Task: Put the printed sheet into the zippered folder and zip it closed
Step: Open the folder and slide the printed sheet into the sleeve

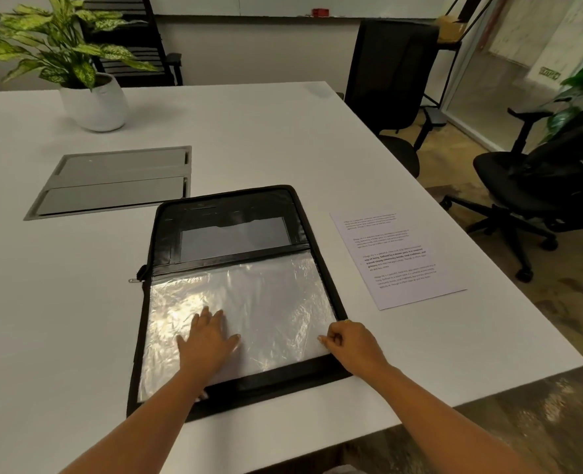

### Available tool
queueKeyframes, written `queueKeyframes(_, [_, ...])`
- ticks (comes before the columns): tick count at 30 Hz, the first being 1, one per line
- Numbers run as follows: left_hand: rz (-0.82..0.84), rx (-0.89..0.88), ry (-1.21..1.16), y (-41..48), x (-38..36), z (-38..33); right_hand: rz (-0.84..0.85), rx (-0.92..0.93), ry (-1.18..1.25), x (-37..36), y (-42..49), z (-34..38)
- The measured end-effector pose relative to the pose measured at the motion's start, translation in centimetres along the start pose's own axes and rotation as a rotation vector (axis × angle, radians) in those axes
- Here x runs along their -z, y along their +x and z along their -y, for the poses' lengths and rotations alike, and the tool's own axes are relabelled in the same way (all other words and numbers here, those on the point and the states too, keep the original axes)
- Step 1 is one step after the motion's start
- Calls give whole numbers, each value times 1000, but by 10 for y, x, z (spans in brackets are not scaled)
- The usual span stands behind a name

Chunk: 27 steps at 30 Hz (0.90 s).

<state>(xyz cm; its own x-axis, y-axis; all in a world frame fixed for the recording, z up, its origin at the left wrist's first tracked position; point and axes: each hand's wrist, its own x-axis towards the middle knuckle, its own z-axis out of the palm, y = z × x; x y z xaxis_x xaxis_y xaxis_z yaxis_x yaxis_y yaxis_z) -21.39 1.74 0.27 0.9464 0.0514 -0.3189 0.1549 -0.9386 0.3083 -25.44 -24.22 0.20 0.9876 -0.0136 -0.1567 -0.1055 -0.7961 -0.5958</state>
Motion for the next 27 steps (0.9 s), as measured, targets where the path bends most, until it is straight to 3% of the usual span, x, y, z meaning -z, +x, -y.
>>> queueKeyframes(6, [111,-157,-78,3,-8,-66,68,-118,-17,25,14,-28])
queueKeyframes(12, [203,-247,-277,15,-16,-152,22,-257,-20,77,43,-72])
queueKeyframes(18, [366,-59,-706,41,-15,-228,-93,-333,-28,131,76,-123])
queueKeyframes(24, [448,138,-916,73,-16,-275,-232,-476,52,165,100,-156])
queueKeyframes(27, [455,217,-968,80,-24,-297,-170,-506,-53,171,103,-170])
